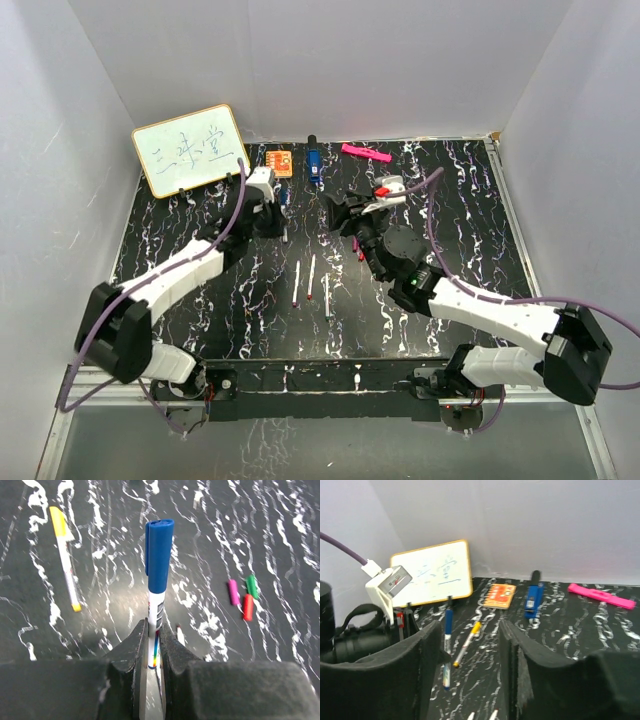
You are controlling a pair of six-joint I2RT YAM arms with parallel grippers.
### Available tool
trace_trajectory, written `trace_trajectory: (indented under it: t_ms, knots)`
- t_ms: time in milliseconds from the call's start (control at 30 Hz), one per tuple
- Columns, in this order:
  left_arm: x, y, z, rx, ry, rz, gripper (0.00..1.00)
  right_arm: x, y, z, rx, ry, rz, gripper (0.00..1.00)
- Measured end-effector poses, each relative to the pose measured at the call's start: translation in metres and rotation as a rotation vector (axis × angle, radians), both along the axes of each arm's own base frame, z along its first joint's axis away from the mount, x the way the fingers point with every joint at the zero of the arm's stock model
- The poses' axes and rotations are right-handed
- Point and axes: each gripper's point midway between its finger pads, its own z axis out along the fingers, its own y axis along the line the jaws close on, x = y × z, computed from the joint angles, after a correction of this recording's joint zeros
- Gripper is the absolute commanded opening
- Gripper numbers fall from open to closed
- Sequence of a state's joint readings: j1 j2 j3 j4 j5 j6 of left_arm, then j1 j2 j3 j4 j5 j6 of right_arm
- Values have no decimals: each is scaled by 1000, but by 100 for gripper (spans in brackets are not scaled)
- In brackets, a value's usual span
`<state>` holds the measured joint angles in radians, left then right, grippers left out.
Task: Insert the pens into the pen caps
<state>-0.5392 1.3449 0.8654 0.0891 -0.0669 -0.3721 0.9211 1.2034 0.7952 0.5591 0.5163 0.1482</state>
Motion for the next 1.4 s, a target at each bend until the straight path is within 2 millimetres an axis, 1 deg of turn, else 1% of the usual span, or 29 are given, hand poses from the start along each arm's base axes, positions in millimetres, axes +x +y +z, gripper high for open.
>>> trace_trajectory:
  t_ms: [33, 100, 167, 233, 367, 467, 567, 667, 800, 933, 1000, 1033, 1133, 1233, 1333, 1400]
  knots:
    - [10, 2, -4, 20, 17, 12, 0, 0, -9, 3, 6, -6, -32, 54]
    - [30, 3, -11, 53, 43, 26, 2, 0, -18, 1, 7, -2, -68, 59]
    - [48, 3, -20, 86, 74, 36, 3, 1, -23, -6, -3, 11, -95, 62]
    - [62, 5, -31, 113, 109, 43, 4, 2, -26, -16, -26, 34, -113, 63]
    - [82, 7, -52, 142, 186, 45, 5, 2, -28, -34, -53, 73, -123, 64]
    - [91, 10, -69, 162, 240, 52, 6, 1, -29, -43, -65, 97, -125, 64]
    - [98, 13, -87, 188, 304, 57, 7, 1, -29, -45, -57, 106, -123, 64]
    - [107, 15, -105, 213, 353, 61, 10, 0, -29, -51, -57, 119, -122, 64]
    - [108, 19, -124, 241, 408, 63, 12, -1, -29, -55, -55, 129, -121, 64]
    - [103, 23, -132, 257, 444, 65, 14, -1, -29, -55, -52, 132, -120, 65]
    - [101, 24, -134, 260, 453, 66, 18, 0, -28, -57, -53, 134, -120, 65]
    - [101, 24, -134, 260, 454, 66, 22, 0, -28, -58, -54, 136, -120, 65]
    - [101, 24, -134, 258, 457, 69, 29, 0, -25, -62, -60, 145, -114, 65]
    - [101, 24, -134, 254, 459, 74, 32, 0, -24, -65, -62, 153, -109, 65]
    - [101, 24, -134, 252, 460, 79, 32, 0, -24, -66, -62, 156, -108, 66]
    - [101, 24, -134, 252, 460, 81, 32, 1, -24, -66, -63, 157, -109, 68]
